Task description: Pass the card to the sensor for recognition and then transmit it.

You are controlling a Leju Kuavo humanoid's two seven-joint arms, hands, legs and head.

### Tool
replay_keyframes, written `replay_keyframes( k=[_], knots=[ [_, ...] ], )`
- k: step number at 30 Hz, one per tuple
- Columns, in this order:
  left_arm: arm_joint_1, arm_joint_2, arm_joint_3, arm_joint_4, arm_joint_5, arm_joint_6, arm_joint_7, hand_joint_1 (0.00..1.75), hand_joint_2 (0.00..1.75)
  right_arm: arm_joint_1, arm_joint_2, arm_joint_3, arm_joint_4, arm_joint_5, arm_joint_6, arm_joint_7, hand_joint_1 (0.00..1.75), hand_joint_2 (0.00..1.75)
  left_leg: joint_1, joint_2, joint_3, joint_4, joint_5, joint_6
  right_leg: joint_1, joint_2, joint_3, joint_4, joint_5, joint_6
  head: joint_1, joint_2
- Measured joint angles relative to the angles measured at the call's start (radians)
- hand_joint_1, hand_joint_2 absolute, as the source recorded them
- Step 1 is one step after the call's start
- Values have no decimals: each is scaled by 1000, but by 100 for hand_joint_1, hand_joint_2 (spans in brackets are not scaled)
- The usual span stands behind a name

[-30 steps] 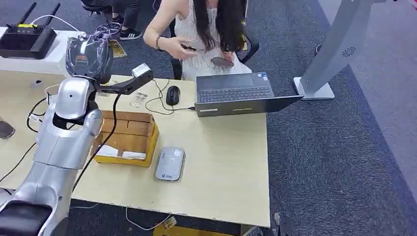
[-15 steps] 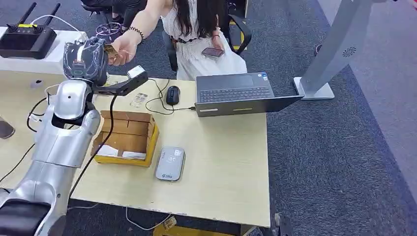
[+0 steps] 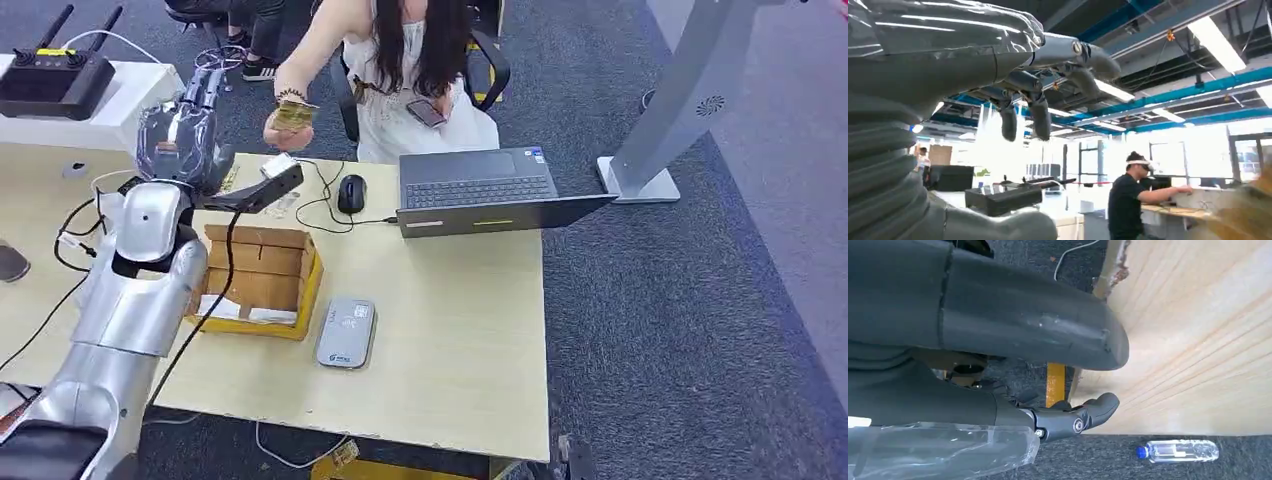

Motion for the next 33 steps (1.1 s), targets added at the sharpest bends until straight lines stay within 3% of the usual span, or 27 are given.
replay_keyframes(
  k=[5,10,16,33],
  knots=[
    [48,-9,15,-59,47,13,-33,0,175,2,0,0,1,-2,-1,-2,0,0,0,0,0,0,0,0,0,0,0,0,0,0,0,0],
    [202,-27,19,-267,139,35,-95,0,175,14,-1,-2,2,-14,-7,-19,0,0,0,0,0,0,-1,0,0,1,0,-1,-1,0,0,0],
    [314,-37,19,-429,152,38,-98,0,175,23,-2,-3,2,-16,-7,-23,0,0,0,0,-1,0,-1,1,0,0,-1,-1,-1,0,0,0],
    [346,-37,19,-499,158,35,-98,0,175,24,-2,-3,2,-16,-7,-23,0,0,0,0,-1,0,0,0,0,0,-1,0,0,0,0,0]
  ],
)
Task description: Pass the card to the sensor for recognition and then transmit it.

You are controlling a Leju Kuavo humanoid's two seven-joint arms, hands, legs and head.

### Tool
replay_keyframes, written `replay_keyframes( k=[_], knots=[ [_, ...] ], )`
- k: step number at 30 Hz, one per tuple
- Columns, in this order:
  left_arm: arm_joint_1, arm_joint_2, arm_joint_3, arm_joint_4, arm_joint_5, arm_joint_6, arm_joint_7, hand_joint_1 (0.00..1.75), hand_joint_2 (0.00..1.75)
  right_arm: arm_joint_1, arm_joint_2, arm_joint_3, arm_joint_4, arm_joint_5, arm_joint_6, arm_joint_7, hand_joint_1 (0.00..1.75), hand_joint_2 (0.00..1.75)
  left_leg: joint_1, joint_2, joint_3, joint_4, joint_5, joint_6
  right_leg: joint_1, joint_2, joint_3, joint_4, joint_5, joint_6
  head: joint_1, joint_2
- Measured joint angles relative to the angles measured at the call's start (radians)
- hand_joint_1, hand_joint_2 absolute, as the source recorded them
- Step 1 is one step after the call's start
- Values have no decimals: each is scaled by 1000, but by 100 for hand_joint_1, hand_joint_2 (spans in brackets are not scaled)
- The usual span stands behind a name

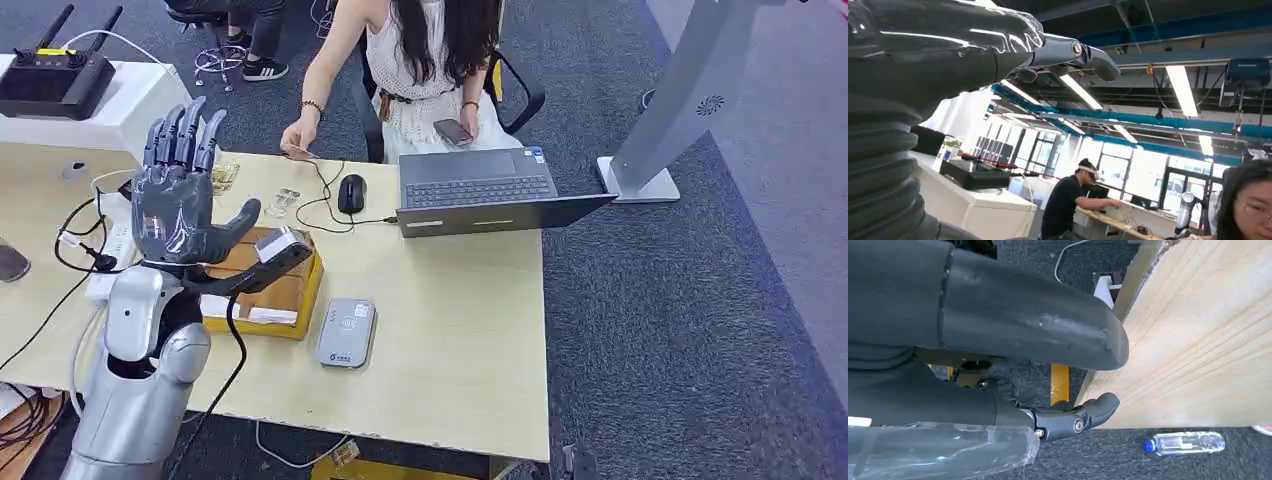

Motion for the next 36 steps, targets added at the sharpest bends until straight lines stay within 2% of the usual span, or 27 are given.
replay_keyframes(
  k=[18,19,21,22,23,25,26,30,36],
  knots=[
    [2,0,0,-6,0,0,0,0,175,0,0,0,0,0,0,0,0,0,0,0,0,0,0,0,0,0,0,0,0,0,0,0],
    [8,2,1,-6,6,-23,5,0,175,0,0,0,0,-5,-4,-1,0,0,0,0,-1,-1,0,0,0,0,1,0,0,0,0,0],
    [132,23,11,-54,34,-143,11,0,175,5,-3,-13,0,-35,-15,-12,0,0,-4,6,7,-5,-4,1,-2,7,5,-1,-2,0,5,0],
    [209,32,17,-72,36,-136,-6,0,175,11,-6,-24,-1,-42,-11,-17,0,0,-6,11,12,-5,-6,1,-4,12,7,-1,-3,1,2,0],
    [297,41,17,-72,32,-103,-20,0,175,22,-8,-31,-2,-46,-9,-18,0,0,-6,15,13,-5,-7,2,-6,14,6,-1,-4,1,-4,0],
    [409,53,17,-81,13,-41,-29,0,175,40,-18,-47,-5,-48,-9,-19,0,0,-4,12,6,-4,-7,2,-5,12,1,-1,-4,1,-5,0],
    [448,59,17,-95,3,-31,-22,0,175,45,-22,-54,-6,-48,-9,-20,0,0,-4,9,5,-4,-7,2,-5,10,0,-1,-5,2,-5,0],
    [536,76,15,-151,-12,-58,5,0,175,47,-23,-76,-9,-44,-10,-24,0,0,-4,8,5,-4,-7,2,-5,9,1,-1,-6,1,-4,0],
    [635,114,-34,-271,-53,-41,27,0,175,57,-24,-109,-14,-37,-6,-37,0,0,-4,8,5,-4,-7,2,-5,8,1,-1,-6,1,-4,0]
  ],
)
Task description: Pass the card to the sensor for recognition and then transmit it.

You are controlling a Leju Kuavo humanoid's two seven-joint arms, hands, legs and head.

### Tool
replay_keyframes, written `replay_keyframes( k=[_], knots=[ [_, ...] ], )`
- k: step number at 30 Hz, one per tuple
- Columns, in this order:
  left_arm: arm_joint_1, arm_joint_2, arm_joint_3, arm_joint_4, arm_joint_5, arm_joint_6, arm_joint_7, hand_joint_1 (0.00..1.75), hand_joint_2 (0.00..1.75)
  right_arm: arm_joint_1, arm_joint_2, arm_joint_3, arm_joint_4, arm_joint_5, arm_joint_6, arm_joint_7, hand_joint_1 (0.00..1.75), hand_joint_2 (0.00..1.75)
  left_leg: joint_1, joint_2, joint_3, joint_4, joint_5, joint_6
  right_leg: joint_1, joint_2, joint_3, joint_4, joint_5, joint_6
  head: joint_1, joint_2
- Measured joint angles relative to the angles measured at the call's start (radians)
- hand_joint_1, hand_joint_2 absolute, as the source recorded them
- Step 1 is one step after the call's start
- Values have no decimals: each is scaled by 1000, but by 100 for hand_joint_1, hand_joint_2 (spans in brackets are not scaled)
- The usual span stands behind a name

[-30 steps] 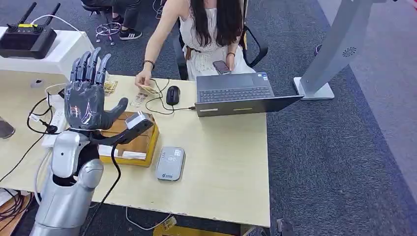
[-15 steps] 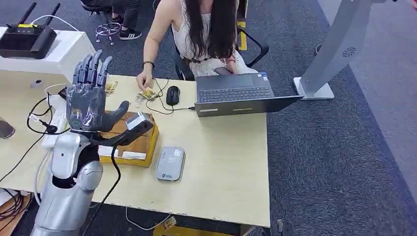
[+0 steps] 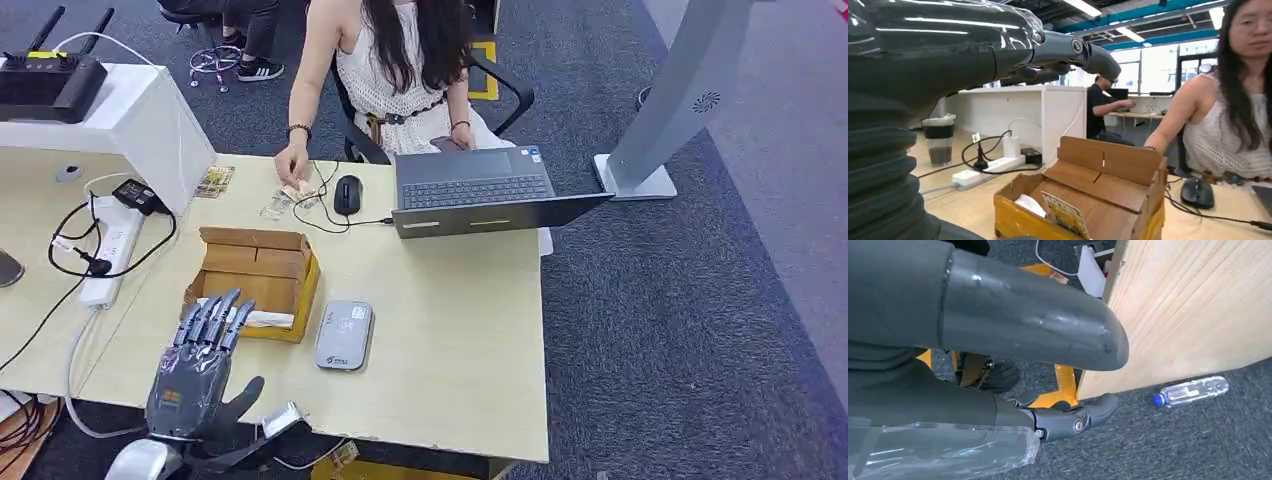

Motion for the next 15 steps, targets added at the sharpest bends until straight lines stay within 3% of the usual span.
replay_keyframes(
  k=[7,15],
  knots=[
    [33,25,-36,-67,-7,7,11,0,175,1,0,-20,-1,5,5,-1,0,0,0,0,1,0,0,0,0,0,1,0,0,0,0,0],
    [7,38,-44,-59,40,-3,60,0,175,-1,0,-40,-1,47,12,5,0,0,0,-2,1,0,1,0,0,-2,1,0,0,0,0,0]
  ],
)
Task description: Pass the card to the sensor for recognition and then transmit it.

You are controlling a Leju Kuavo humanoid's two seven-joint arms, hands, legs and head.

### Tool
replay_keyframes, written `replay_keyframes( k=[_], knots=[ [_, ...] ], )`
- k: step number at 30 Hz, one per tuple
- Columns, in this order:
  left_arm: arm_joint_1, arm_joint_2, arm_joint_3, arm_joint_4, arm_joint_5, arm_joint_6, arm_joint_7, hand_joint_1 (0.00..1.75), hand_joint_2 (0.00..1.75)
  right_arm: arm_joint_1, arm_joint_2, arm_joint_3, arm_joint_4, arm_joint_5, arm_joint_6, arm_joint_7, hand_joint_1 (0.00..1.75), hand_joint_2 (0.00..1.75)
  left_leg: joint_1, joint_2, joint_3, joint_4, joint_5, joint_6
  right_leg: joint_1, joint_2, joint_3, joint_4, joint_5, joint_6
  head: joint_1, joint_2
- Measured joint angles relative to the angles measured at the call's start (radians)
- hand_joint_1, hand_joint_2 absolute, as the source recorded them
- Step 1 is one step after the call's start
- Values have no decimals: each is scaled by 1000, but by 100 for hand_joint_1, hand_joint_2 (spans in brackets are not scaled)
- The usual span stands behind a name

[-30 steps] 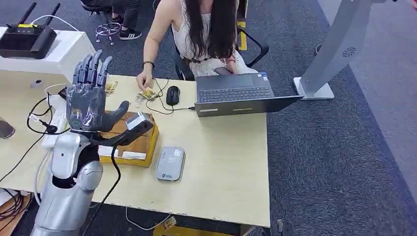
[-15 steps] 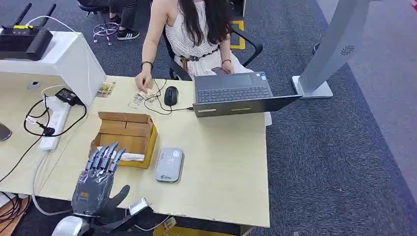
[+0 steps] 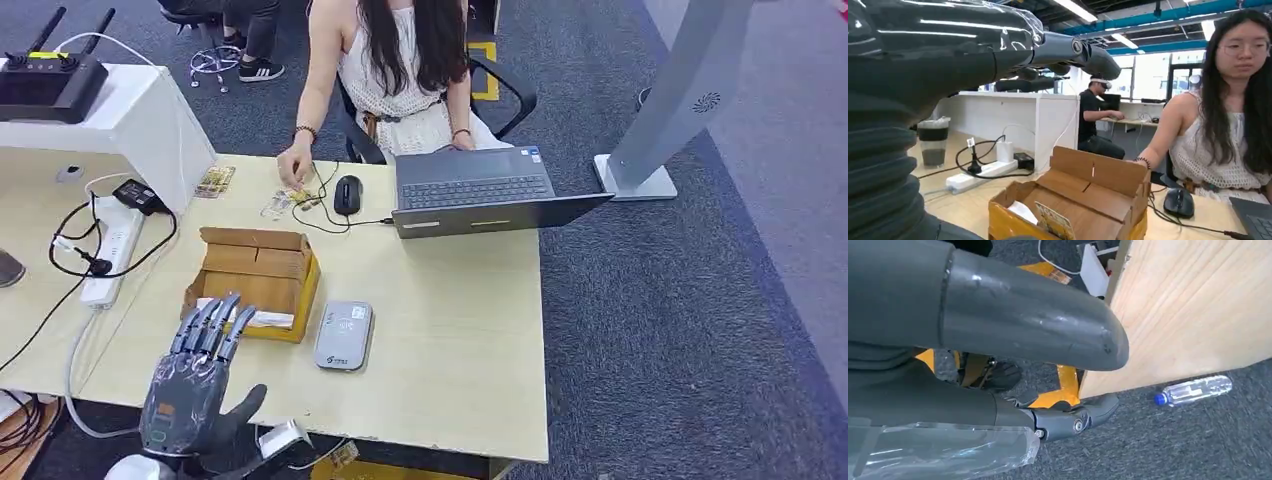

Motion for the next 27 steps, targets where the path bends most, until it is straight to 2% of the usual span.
replay_keyframes(
  k=[9,14,20,27],
  knots=[
    [-28,-1,1,44,5,-5,0,0,175,-1,0,-8,0,13,0,3,0,0,0,0,0,0,0,0,0,0,0,0,0,0,0,0],
    [-78,-12,40,116,16,-42,10,0,175,-10,0,-8,0,40,0,18,0,0,0,-1,0,0,1,-1,0,-1,0,0,0,0,0,0],
    [-108,-27,70,175,18,-43,2,0,175,-16,0,-8,0,47,0,24,0,0,0,-1,0,0,1,-1,0,-1,0,0,0,0,0,0],
    [-115,-34,82,198,16,-43,0,0,175,-18,0,-9,0,48,0,24,0,0,0,-1,0,0,1,-1,0,-2,0,0,0,0,0,0]
  ],
)
